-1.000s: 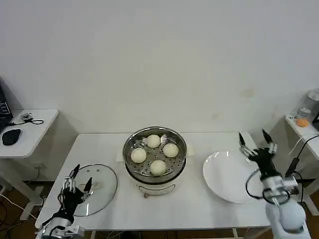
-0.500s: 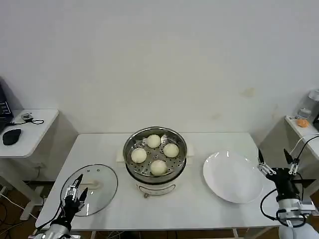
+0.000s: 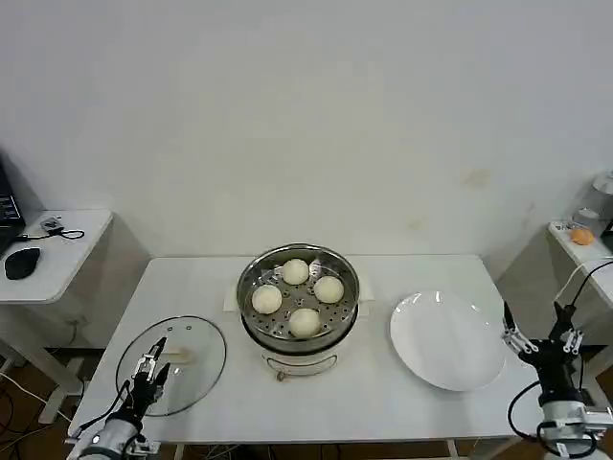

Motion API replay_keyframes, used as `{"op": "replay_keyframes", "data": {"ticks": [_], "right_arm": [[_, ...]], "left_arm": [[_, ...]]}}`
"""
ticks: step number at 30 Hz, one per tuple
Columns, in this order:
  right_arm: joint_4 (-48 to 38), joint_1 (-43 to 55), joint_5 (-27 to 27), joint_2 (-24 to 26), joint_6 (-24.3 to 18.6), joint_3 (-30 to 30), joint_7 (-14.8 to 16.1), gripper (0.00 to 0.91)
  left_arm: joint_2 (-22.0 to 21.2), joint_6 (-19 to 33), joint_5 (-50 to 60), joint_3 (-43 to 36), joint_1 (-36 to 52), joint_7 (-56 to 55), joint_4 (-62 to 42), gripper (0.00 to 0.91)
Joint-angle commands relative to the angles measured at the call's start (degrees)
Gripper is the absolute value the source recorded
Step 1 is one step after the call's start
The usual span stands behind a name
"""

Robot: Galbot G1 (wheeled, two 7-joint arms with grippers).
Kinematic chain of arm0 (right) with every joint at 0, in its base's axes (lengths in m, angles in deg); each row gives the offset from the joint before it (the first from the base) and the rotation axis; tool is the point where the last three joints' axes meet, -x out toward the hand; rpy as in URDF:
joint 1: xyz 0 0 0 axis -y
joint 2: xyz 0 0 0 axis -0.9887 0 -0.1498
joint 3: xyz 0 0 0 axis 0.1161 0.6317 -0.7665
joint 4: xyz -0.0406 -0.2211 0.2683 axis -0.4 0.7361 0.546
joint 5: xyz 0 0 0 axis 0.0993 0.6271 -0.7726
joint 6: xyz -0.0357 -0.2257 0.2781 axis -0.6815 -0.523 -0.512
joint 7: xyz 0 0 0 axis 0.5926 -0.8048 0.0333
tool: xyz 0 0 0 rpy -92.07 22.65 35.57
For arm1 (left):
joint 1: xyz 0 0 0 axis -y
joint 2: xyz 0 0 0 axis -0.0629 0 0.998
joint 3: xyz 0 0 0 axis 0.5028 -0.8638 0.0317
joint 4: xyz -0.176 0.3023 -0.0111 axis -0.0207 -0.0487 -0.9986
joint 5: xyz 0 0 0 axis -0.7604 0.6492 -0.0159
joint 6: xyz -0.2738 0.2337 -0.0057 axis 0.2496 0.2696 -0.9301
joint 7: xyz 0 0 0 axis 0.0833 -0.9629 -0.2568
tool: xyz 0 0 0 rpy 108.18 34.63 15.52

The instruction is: Take steamed baozi put them in steamer then cover it.

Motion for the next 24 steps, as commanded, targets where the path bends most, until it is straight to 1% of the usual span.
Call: {"op": "replay_keyframes", "data": {"ticks": [1,9,18,19,20,21,22,24], "right_arm": [[0.8,-2.3,0.9,-1.1,-0.6,-0.3,0.0,0.907],[0.8,-3.6,2.3,-2.3,-1.5,0.8,0.1,0.907],[1.6,-4.5,2.8,-2.9,-1.9,1.0,0.1,0.907],[1.7,-4.7,2.8,-3.0,-2.0,1.0,0.1,0.907],[1.7,-4.7,2.8,-3.0,-2.1,1.0,0.1,0.907],[1.7,-4.8,2.9,-3.1,-2.1,1.0,0.1,0.907],[1.7,-4.9,3.0,-3.1,-2.2,1.1,0.1,0.907],[1.7,-5.1,3.1,-3.2,-2.3,1.2,0.1,0.907]], "left_arm": [[1.2,-0.1,1.0,-1.8,7.0,0.4,-6.0,0.907],[1.6,-0.1,0.6,-2.5,9.2,0.5,-7.8,0.907],[0.5,-0.3,0.1,-4.0,11.8,0.7,-9.8,0.907],[0.3,-0.3,-0.3,-4.1,11.8,0.7,-9.8,0.836],[0.3,-0.3,-0.4,-4.2,11.8,0.8,-9.8,0.675],[0.1,-0.3,-0.4,-4.2,11.8,0.8,-9.9,0.161],[0.0,-0.2,-0.5,-4.2,11.7,0.6,-10.0,0.000],[-0.2,-0.1,-0.5,-4.1,11.6,0.4,-10.0,0.000]]}}
